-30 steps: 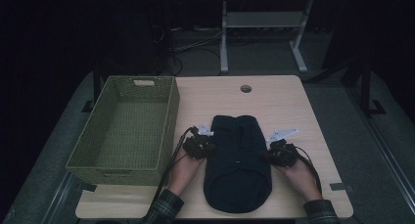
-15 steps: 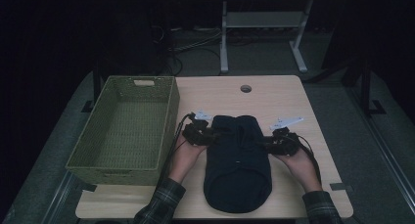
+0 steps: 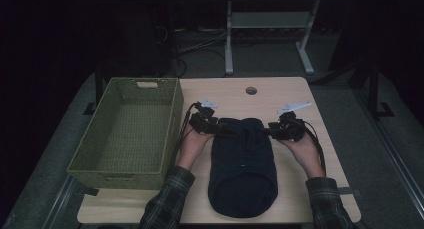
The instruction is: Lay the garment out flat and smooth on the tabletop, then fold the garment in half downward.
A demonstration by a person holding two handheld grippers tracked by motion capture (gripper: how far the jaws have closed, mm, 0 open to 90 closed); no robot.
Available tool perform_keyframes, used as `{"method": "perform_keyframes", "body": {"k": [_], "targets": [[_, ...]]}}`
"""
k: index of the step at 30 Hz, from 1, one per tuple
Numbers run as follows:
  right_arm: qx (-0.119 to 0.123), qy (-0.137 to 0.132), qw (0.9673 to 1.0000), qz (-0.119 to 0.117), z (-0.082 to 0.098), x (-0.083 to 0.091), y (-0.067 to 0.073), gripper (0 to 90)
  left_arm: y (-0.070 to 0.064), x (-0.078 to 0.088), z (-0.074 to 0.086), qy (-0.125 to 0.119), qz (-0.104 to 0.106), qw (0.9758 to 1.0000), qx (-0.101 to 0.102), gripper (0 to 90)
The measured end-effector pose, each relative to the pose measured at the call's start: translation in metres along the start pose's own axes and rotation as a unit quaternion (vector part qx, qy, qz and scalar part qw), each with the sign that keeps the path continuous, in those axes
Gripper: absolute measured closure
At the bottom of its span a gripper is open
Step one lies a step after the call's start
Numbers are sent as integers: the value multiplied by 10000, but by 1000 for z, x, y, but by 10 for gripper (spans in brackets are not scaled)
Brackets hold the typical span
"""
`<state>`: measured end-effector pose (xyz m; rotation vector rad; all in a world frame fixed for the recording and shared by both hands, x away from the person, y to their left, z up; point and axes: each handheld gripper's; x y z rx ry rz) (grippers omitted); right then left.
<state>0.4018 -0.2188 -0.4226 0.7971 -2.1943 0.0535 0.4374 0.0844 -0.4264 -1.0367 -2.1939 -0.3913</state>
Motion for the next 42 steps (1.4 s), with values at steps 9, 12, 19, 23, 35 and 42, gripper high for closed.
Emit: {"method": "perform_keyframes", "body": {"k": [9, 12, 19, 23, 35, 42], "targets": [[-22, -11, 10000, -16, -22, -17, -8, 540, 17, -12, -7, -109, -62, 9997, 202, 507], [-86, -80, 9999, -17, -28, -23, -11, 538, 23, -15, -5, -109, -83, 9994, 328, 502], [-150, -92, 9998, 75, -33, -38, -21, 531, 29, -29, 3, 37, -129, 9988, 468, 468], [-262, -27, 9996, 57, -29, -43, -26, 522, 33, -37, 7, 94, -68, 9984, 555, 465], [-455, -37, 9988, 199, -25, -56, -36, 519, 32, -46, 10, 312, -85, 9982, 509, 501], [-385, 131, 9990, 193, -22, -67, -36, 525, 32, -46, 10, 319, -92, 9984, 462, 517]]}}
Point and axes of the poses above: each handheld gripper's, and its own axes: x roughly backward along the jaws, z roughly out of its underside, y roughly to its left, and after that the axes turned 7 degrees about -x, right-handed
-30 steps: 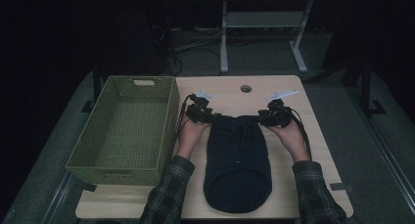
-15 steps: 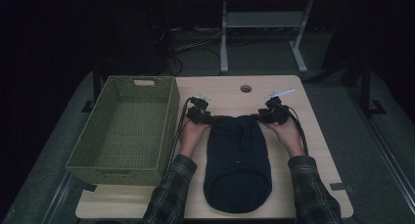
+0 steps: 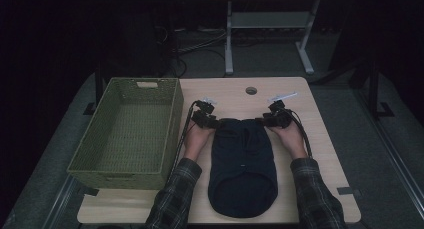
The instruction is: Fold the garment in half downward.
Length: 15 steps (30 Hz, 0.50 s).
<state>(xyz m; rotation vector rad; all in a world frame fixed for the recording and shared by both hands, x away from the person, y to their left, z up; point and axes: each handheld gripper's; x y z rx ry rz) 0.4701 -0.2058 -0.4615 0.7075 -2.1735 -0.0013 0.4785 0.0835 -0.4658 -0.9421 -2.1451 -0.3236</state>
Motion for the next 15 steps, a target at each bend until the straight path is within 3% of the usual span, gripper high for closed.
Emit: {"method": "perform_keyframes", "body": {"k": [7, 10, 15], "targets": [[-103, 144, 9998, -136, 4, -4, -2, 556, -1, 0, -1, 57, -24, 10000, -56, 542], [-201, 165, 9994, -234, 6, -4, -2, 615, -1, 0, -1, 51, 118, 9999, -63, 604], [-161, 245, 9991, -314, 5, -5, 0, 709, -1, 0, 0, 28, 319, 9995, -46, 734]]}}
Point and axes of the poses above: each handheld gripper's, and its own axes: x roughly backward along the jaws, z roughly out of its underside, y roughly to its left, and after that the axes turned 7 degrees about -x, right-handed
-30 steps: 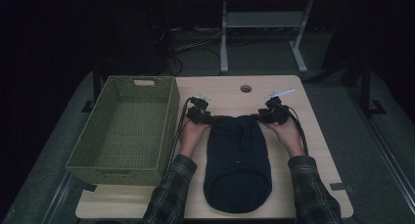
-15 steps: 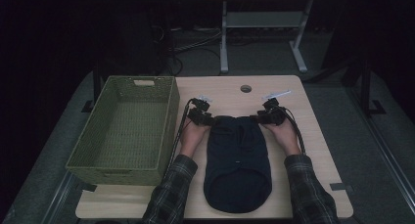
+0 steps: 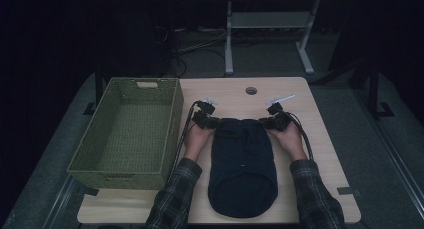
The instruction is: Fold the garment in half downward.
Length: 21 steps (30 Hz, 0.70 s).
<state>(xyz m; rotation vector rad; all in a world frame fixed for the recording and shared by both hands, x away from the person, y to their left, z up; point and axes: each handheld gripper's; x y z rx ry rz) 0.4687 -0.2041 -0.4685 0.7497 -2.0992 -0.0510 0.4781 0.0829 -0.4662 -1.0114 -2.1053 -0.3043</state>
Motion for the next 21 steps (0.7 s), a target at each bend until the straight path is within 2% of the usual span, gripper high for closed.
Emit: {"method": "perform_keyframes", "body": {"k": [4, 7, 13, 16, 18, 21], "targets": [[-49, 51, 10000, -67, 0, 0, 1, 789, -2, 0, -1, 32, -11, 10000, -85, 794], [98, 68, 9999, 42, -2, 0, 5, 825, -3, 1, -2, 56, -56, 9999, -80, 811], [388, 37, 9984, 409, -6, 1, 13, 839, -4, 3, -3, -2, -147, 9999, 26, 825], [350, -95, 9984, 443, -9, 4, 12, 840, -3, 6, -5, -85, -179, 9998, 62, 826], [308, -61, 9985, 440, -12, 6, 11, 840, -3, 8, -7, -134, -230, 9996, 52, 826], [412, -211, 9977, 501, -23, 14, 16, 840, -3, 15, -11, -270, -367, 9989, 74, 826]]}}
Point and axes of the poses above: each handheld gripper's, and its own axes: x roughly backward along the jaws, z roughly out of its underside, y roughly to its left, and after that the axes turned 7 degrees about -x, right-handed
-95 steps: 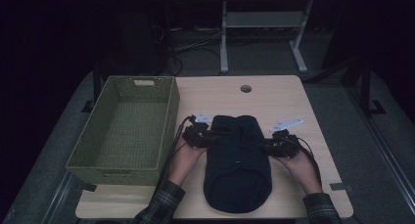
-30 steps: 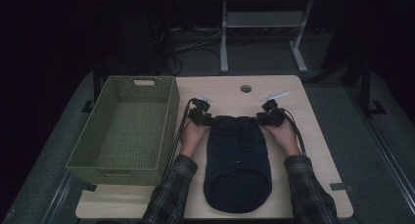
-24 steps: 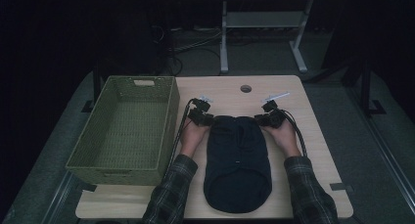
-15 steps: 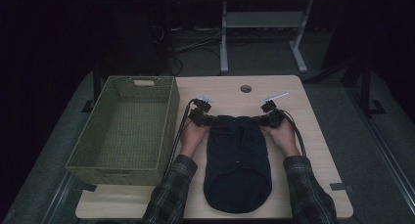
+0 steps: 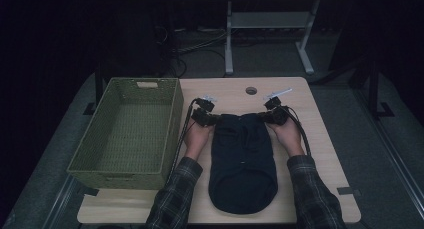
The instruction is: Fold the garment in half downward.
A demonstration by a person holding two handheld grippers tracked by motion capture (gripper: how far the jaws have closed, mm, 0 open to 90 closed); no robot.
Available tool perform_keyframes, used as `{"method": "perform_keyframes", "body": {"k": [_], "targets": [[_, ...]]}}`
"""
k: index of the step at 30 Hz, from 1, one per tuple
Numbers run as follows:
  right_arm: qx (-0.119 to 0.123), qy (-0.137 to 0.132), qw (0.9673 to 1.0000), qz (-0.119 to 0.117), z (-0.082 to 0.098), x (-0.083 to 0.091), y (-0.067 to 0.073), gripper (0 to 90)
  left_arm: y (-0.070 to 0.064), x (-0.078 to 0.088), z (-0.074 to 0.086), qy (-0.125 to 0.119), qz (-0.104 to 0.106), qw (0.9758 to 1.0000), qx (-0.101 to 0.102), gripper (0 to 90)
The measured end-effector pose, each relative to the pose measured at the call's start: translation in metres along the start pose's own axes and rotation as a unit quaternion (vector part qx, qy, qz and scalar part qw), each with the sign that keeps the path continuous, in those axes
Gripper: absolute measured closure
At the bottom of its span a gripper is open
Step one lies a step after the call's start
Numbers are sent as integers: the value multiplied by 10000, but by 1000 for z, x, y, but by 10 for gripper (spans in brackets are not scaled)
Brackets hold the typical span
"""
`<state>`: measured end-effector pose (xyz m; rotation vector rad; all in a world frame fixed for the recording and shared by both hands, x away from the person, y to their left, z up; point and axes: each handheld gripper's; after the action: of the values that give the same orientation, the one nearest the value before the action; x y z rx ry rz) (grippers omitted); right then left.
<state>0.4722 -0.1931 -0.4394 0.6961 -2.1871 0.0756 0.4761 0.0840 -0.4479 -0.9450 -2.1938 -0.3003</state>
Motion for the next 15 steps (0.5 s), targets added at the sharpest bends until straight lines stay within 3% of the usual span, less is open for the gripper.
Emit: {"method": "perform_keyframes", "body": {"k": [11, 15], "targets": [[42, -459, 9989, 18, -37, 34, 3, 840, -4, 35, -36, -587, -327, 9976, -190, 826], [99, -734, 9972, 53, -46, 52, 6, 840, -8, 50, -51, -828, -476, 9948, -357, 825]]}}
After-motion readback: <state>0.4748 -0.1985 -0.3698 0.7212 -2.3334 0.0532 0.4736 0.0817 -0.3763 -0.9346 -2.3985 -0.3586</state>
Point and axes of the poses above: each handheld gripper's, and its own axes: x roughly backward along the jaws, z roughly out of its underside, y roughly to its left, and after that the axes turned 7 degrees about -x, right-handed
